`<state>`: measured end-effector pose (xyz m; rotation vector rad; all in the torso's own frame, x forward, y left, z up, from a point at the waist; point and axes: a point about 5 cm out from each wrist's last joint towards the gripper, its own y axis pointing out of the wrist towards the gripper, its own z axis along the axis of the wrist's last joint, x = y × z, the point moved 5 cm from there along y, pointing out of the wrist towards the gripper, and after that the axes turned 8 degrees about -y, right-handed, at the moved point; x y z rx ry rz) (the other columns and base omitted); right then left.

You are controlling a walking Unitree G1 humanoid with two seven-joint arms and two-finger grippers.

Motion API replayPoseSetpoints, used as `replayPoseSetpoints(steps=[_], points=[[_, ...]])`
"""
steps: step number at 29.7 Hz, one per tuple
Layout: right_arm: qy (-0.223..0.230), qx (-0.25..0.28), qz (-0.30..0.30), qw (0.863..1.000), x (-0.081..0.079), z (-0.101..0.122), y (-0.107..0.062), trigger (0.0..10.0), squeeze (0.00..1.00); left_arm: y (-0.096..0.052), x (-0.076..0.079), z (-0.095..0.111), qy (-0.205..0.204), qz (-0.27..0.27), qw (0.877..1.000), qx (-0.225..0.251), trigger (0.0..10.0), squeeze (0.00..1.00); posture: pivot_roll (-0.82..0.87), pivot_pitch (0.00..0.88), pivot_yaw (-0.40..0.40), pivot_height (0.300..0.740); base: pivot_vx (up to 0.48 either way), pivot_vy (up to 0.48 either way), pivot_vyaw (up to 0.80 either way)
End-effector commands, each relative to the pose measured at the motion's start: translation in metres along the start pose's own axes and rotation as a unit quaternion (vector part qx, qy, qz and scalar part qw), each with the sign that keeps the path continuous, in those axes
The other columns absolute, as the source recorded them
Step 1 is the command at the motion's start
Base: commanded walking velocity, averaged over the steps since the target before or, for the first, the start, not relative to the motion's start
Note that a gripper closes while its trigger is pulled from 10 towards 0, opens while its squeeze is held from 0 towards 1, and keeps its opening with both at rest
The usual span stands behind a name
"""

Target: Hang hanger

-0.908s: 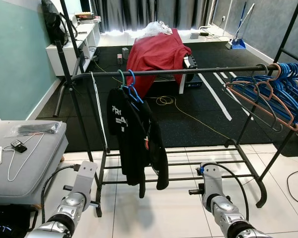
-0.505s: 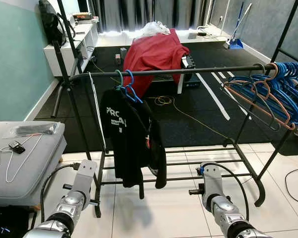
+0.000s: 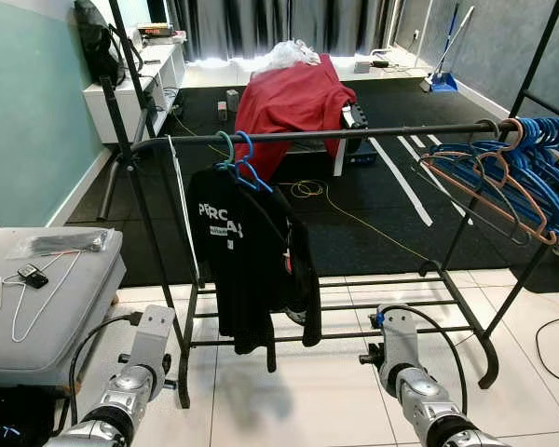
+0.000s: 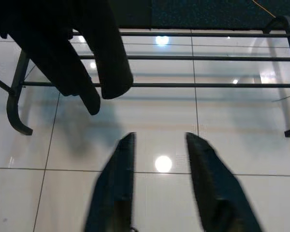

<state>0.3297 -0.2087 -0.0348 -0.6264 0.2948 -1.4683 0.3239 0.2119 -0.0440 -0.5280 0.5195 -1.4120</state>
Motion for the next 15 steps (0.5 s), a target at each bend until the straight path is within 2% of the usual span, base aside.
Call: replayPoseSetpoints(steps=[1,13,15], points=[[0.008,0.003,0.001,1.0,-0.0028,0.0002,0.0001,10.0,1.0,-0.0003,-0.0039,-0.0001,-0.003,0.003,1.0,-0.001,10.0,1.0,-0.03,0.005,0.02,0.74,0.0,0.0,0.0],[0.009,0.004,0.002,1.0,-0.0021,0.0006,0.0001,10.0,1.0,0.0004,-0.0052,0.0036,0.0,0.004,1.0,-0.002,10.0,1.0,-0.03,0.005,0.018,0.74,0.0,0.0,0.0],[0.01,0.005,0.003,1.0,-0.0014,-0.0001,-0.0003,10.0,1.0,0.0012,0.0005,0.0048,0.001,0.002,1.0,-0.002,10.0,1.0,-0.03,0.003,0.018,0.74,0.0,0.0,0.0]])
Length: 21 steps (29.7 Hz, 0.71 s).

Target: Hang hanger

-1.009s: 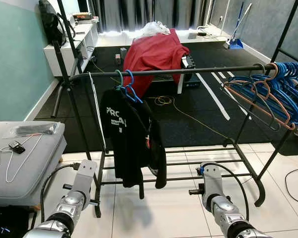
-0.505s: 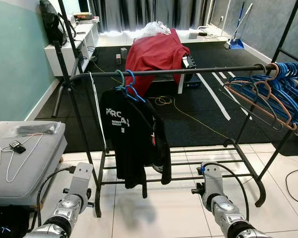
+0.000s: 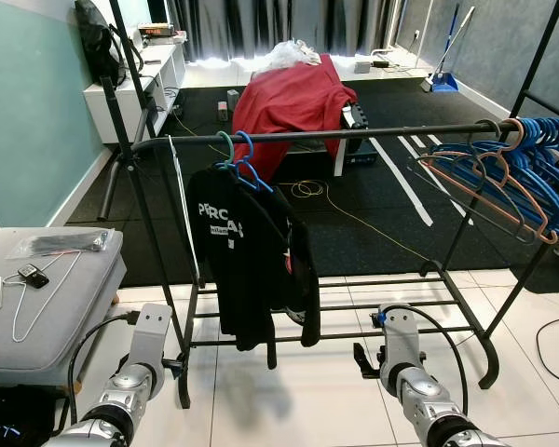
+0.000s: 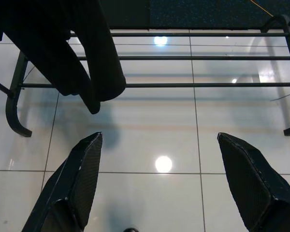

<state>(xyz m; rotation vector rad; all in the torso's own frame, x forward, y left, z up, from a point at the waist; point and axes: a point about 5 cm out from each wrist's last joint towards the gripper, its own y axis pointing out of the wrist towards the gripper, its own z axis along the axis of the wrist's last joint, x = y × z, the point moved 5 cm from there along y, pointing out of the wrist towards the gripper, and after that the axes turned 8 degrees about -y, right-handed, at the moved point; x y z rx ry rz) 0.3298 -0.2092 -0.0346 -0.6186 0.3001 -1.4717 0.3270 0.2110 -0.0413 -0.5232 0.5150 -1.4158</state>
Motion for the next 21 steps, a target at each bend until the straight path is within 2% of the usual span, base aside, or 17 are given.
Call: replayPoseSetpoints(steps=[1,5,8,11,15,16,17,18,19,21], points=[[0.006,0.004,0.003,1.0,-0.002,0.0,0.0,10.0,1.0,0.001,-0.001,0.001,0.0,0.003,1.0,-0.005,10.0,1.0,-0.03,0.003,0.018,0.74,0.0,0.0,0.0],[0.006,0.004,0.004,1.0,-0.002,-0.001,0.0,10.0,1.0,0.002,0.012,0.007,0.0,-0.001,1.0,-0.002,10.0,1.0,-0.03,0.002,0.019,0.74,0.0,0.0,0.0],[0.007,0.006,0.005,1.0,0.0,-0.001,-0.001,10.0,1.0,0.005,0.032,0.023,-0.007,-0.011,1.0,0.01,10.0,1.0,-0.04,0.002,0.011,0.74,0.0,0.0,0.0],[0.019,0.008,-0.003,1.0,0.004,-0.001,-0.001,10.0,1.0,0.006,0.037,0.034,-0.025,-0.008,0.999,0.026,10.0,1.0,-0.05,0.003,0.008,0.74,0.0,0.0,0.0],[0.025,0.008,-0.009,1.0,0.007,0.0,-0.001,10.0,1.0,0.006,0.037,0.04,-0.04,-0.005,0.999,0.034,10.0,1.0,-0.05,0.004,0.008,0.74,0.0,0.0,0.0],[0.044,0.017,-0.018,0.999,0.013,0.004,-0.001,10.0,0.0,0.006,0.04,0.052,-0.077,-0.014,0.996,0.052,10.0,0.0,-0.06,0.012,0.001,0.74,0.0,0.0,0.0],[0.044,0.017,-0.018,0.999,0.013,0.004,-0.001,10.0,0.0,0.006,0.04,0.052,-0.077,-0.014,0.996,0.052,10.0,0.0,-0.06,0.012,0.001,0.74,0.0,0.0,0.0],[0.052,0.033,-0.024,0.998,0.019,0.015,0.0,10.0,0.0,0.006,0.041,0.066,-0.106,-0.019,0.992,0.072,10.0,0.0,-0.07,0.015,-0.004,0.74,0.0,0.0,0.0],[0.052,0.033,-0.024,0.998,0.019,0.015,0.0,10.0,0.0,0.006,0.041,0.066,-0.106,-0.019,0.992,0.072,10.0,0.0,-0.07,0.015,-0.004,0.74,0.0,0.0,0.0],[0.058,0.089,-0.03,0.994,0.033,0.053,0.002,10.0,0.0,0.0,-0.006,0.066,-0.139,-0.014,0.983,0.119,10.0,0.0,-0.07,0.028,-0.015,0.74,0.0,0.0,0.0]])
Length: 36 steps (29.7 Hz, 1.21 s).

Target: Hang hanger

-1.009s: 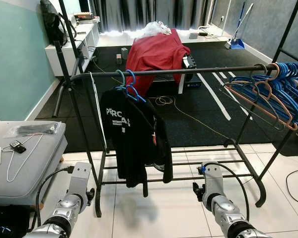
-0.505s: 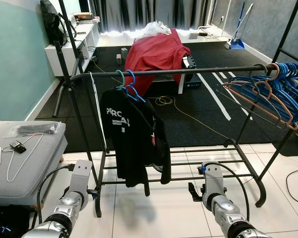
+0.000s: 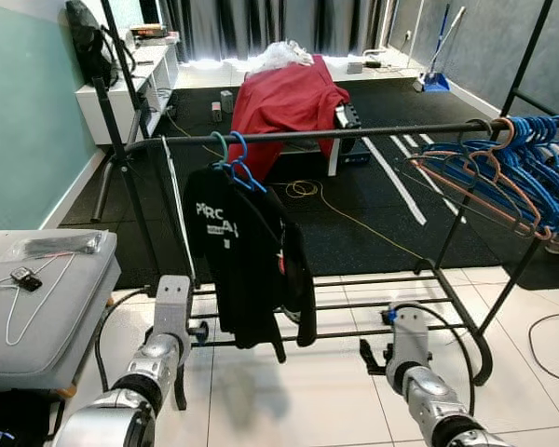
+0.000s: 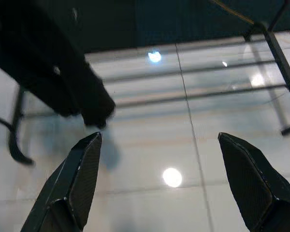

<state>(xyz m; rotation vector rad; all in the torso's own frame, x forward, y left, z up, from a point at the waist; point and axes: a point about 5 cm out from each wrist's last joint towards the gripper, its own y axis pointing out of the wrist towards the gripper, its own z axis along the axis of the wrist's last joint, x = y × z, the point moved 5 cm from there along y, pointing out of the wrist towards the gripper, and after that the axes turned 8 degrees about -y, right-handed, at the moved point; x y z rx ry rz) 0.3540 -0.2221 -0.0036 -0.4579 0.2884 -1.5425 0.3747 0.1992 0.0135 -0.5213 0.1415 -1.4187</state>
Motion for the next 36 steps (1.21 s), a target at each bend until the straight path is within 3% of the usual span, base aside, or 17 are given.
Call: replayPoseSetpoints(steps=[1,2,4,7,9,10,12,16,17,18,20,21,23,27,30,36], points=[[0.0,0.09,-0.012,0.996,0.018,0.06,0.005,10.0,0.0,-0.011,-0.043,0.01,-0.008,0.011,0.999,0.042,10.0,0.0,-0.08,0.038,-0.015,0.74,0.0,0.0,0.0],[0.0,0.09,-0.012,0.996,0.018,0.06,0.005,10.0,0.0,-0.011,-0.043,0.01,-0.008,0.011,0.999,0.042,10.0,0.0,-0.08,0.038,-0.015,0.74,0.0,0.0,0.0],[-0.002,0.139,0.006,0.99,0.016,0.091,0.005,10.0,0.0,-0.01,-0.033,0.019,0.025,-0.007,0.998,0.064,10.0,0.0,-0.08,0.049,-0.013,0.74,0.0,0.0,0.0],[-0.002,0.139,0.006,0.99,0.016,0.091,0.005,10.0,0.0,-0.01,-0.033,0.019,0.025,-0.007,0.998,0.064,10.0,0.0,-0.08,0.049,-0.013,0.74,0.0,0.0,0.0],[-0.032,0.166,0.039,0.985,0.002,0.105,0.005,10.0,0.0,-0.011,-0.022,0.022,0.072,-0.02,0.994,0.081,10.0,0.0,-0.08,0.061,-0.017,0.74,0.0,0.0,0.0],[-0.032,0.166,0.039,0.985,0.002,0.105,0.005,10.0,0.0,-0.011,-0.022,0.022,0.072,-0.02,0.994,0.081,10.0,0.0,-0.08,0.061,-0.017,0.74,0.0,0.0,0.0],[-0.075,0.189,0.07,0.977,-0.016,0.106,0.001,10.0,0.0,-0.018,-0.02,0.02,0.096,-0.022,0.989,0.107,10.0,0.0,-0.08,0.077,-0.019,0.74,0.0,0.0,0.0],[-0.085,0.198,0.077,0.973,-0.02,0.105,-0.001,10.0,0.0,-0.022,-0.021,0.019,0.1,-0.022,0.988,0.119,10.0,0.0,-0.07,0.077,-0.02,0.74,0.0,0.0,0.0],[-0.09,0.215,0.079,0.969,-0.022,0.102,-0.007,10.0,0.0,-0.033,-0.02,0.02,0.109,-0.026,0.984,0.142,10.0,0.0,-0.07,0.09,-0.025,0.74,0.0,0.0,0.0],[-0.09,0.215,0.079,0.969,-0.022,0.102,-0.007,10.0,0.0,-0.033,-0.02,0.02,0.109,-0.026,0.984,0.142,10.0,0.0,-0.07,0.09,-0.025,0.74,0.0,0.0,0.0],[-0.092,0.234,0.081,0.964,-0.025,0.091,-0.021,10.0,0.0,-0.061,-0.016,0.022,0.119,-0.042,0.975,0.182,10.0,0.0,-0.06,0.097,-0.02,0.74,0.0,0.0,0.0],[-0.092,0.234,0.081,0.964,-0.025,0.091,-0.021,10.0,0.0,-0.061,-0.016,0.022,0.119,-0.042,0.975,0.182,10.0,0.0,-0.06,0.097,-0.02,0.74,0.0,0.0,0.0],[-0.078,0.241,0.077,0.964,-0.025,0.08,-0.032,10.0,0.0,-0.082,-0.011,0.021,0.119,-0.049,0.971,0.201,10.0,0.0,-0.06,0.104,-0.018,0.74,0.0,0.0,0.0],[-0.071,0.241,0.076,0.965,-0.026,0.077,-0.035,10.0,0.0,-0.087,-0.009,0.02,0.115,-0.05,0.971,0.204,10.0,0.0,-0.06,0.105,-0.015,0.74,0.0,0.0,0.0],[-0.044,0.236,0.072,0.968,-0.031,0.067,-0.042,10.0,0.0,-0.096,0.001,0.009,0.082,-0.05,0.976,0.197,10.0,0.0,-0.05,0.1,-0.015,0.74,0.0,0.0,0.0],[-0.014,0.217,0.064,0.974,-0.028,0.054,-0.044,10.0,0.0,-0.094,-0.007,0.004,0.025,-0.036,0.983,0.176,10.0,0.0,-0.06,0.096,-0.004,0.74,0.0,0.0,0.0]])
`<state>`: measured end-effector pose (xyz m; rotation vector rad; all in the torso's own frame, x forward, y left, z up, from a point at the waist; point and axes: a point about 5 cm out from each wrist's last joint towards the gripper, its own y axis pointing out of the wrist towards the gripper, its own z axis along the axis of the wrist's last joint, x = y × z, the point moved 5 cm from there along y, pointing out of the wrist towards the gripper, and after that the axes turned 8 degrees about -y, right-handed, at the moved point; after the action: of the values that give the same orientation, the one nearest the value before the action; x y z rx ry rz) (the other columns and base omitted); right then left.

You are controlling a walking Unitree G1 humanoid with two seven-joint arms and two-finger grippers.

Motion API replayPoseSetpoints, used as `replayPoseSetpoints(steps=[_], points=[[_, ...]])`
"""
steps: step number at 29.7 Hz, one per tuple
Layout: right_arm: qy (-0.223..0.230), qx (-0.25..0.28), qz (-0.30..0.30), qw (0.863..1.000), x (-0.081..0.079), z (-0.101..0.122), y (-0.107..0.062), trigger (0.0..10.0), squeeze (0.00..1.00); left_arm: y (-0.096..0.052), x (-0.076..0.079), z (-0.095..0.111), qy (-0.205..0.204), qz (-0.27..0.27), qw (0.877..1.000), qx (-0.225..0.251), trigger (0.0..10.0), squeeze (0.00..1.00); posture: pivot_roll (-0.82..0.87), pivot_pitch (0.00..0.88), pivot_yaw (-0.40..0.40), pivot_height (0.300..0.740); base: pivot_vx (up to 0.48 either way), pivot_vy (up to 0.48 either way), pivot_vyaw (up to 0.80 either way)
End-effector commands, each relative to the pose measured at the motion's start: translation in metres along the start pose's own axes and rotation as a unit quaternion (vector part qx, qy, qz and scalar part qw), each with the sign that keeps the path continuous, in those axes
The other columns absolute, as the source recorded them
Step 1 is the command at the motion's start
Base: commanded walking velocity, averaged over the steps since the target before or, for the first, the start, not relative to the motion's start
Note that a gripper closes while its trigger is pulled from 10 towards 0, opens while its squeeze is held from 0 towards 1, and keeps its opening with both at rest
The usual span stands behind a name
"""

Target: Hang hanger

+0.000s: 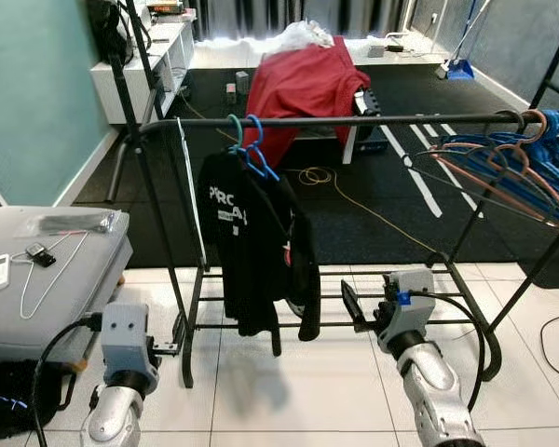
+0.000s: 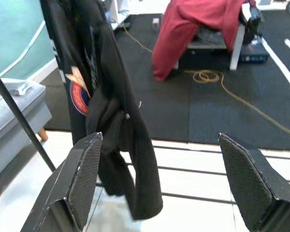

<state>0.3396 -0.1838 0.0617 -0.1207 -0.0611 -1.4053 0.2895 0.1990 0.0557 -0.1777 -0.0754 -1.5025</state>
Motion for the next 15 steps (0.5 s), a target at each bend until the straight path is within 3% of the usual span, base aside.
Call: replayPoseSetpoints(steps=[1,8,11,15], points=[[0.011,-0.008,-0.01,1.0,0.003,-0.002,-0.003,10.0,0.0,0.0,-0.002,0.003,-0.019,0.012,1.0,-0.007,10.0,0.0,-0.06,0.094,-0.004,0.74,0.0,0.0,0.0],[0.025,0.004,-0.015,1.0,0.002,0.008,-0.004,10.0,0.0,-0.002,-0.004,0.007,-0.023,0.02,1.0,-0.008,10.0,0.0,-0.07,0.088,0.002,0.74,0.0,0.0,0.0],[-0.013,-0.001,-0.015,1.0,0.001,0.011,0.001,10.0,0.0,0.003,-0.013,0.014,-0.017,0.032,0.999,-0.001,10.0,0.0,-0.06,0.063,0.008,0.74,0.0,0.0,0.0],[-0.021,0.0,-0.013,1.0,0.0,0.013,0.003,10.0,0.0,0.006,-0.014,0.014,-0.008,0.036,0.999,-0.002,10.0,0.0,-0.06,0.066,0.007,0.74,0.0,0.0,0.0]])
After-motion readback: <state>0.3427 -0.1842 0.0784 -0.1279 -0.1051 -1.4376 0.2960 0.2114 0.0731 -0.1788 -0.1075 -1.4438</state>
